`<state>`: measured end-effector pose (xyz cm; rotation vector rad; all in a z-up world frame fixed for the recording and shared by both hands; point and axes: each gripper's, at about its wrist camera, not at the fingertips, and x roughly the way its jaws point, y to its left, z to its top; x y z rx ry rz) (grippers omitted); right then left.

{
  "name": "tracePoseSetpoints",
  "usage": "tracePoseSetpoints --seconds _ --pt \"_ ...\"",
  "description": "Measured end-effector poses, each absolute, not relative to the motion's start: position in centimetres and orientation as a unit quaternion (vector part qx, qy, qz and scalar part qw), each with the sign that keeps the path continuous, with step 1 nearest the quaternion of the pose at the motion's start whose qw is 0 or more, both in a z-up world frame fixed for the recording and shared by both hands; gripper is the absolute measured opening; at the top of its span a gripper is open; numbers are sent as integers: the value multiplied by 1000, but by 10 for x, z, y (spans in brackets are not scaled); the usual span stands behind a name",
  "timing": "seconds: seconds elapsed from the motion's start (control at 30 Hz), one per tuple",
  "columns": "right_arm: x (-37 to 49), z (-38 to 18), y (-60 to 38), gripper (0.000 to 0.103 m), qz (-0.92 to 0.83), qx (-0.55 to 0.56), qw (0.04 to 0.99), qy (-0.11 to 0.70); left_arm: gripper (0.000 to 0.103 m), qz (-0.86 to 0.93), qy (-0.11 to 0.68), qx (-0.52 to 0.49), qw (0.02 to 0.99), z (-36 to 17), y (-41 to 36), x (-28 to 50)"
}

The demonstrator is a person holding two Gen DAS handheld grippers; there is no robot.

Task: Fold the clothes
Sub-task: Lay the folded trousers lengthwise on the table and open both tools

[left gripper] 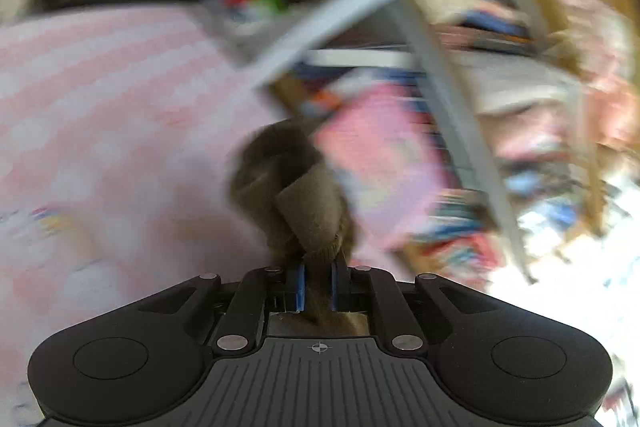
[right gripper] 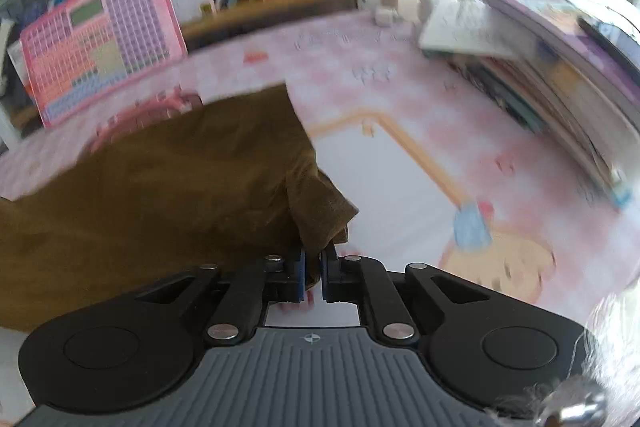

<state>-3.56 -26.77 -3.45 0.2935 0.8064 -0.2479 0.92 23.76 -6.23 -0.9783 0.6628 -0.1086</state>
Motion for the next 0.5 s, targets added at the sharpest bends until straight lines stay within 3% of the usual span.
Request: tracePoseSetpoints --seconds 0.07,0.23,0.3,0.37,0.4,0.5 --pt "-30 -39 -267 7 -88 144 899 405 9 26 358 -486 797 -93 249 11" --pt "-30 -48 -271 7 -30 157 885 438 21 83 340 -500 792 -95 241 1" --pt "-31 -50 -277 13 -11 168 879 446 38 92 338 -499 793 -89 236 -1" --pt "-32 -47 -289 39 0 188 875 447 57 107 336 -484 801 -79 230 -8" --pt "-32 -45 -295 42 4 198 872 447 62 119 334 -472 807 -74 227 -14" --pt "-31 -43 -317 42 20 240 862 447 62 137 331 -456 815 -68 217 -27"
